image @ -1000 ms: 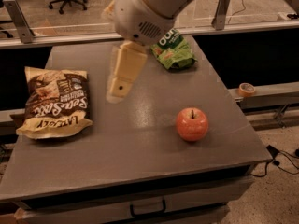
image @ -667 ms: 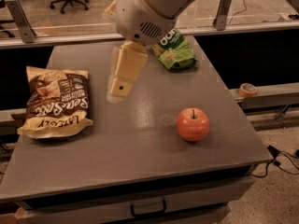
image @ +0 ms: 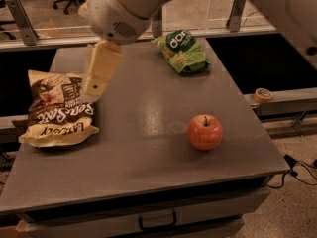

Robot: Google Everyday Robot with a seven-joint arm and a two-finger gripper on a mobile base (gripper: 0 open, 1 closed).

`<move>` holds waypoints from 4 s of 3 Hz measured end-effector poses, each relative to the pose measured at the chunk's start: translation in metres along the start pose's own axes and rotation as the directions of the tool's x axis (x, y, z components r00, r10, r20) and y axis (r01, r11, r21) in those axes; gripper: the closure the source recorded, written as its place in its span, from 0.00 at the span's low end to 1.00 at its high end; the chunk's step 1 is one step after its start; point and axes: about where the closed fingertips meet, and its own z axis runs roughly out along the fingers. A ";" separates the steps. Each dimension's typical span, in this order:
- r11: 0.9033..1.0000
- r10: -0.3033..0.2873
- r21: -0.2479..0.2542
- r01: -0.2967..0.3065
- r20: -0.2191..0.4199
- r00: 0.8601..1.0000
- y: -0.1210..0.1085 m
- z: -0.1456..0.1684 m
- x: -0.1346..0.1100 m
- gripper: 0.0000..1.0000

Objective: Move brown chip bag near apple

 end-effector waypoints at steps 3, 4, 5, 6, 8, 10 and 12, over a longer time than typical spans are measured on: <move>0.996 -0.057 -0.057 0.073 0.249 0.967 -0.065 0.177 -0.136 0.00; 0.996 0.079 -0.058 -0.069 0.187 0.979 -0.073 0.215 -0.115 0.00; 0.974 0.228 -0.030 -0.226 0.078 0.971 -0.066 0.233 -0.067 0.00; 0.925 0.379 -0.011 -0.380 -0.030 0.925 -0.054 0.240 -0.019 0.00; 0.903 0.429 -0.019 -0.429 -0.023 0.903 -0.051 0.244 -0.010 0.00; 0.866 0.499 0.024 -0.499 -0.015 0.866 -0.062 0.237 0.031 0.18; 0.842 0.539 0.050 -0.537 -0.027 0.842 -0.065 0.238 0.050 0.64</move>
Offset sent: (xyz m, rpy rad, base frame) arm 0.0503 0.2736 0.0084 0.2683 -0.0181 0.3022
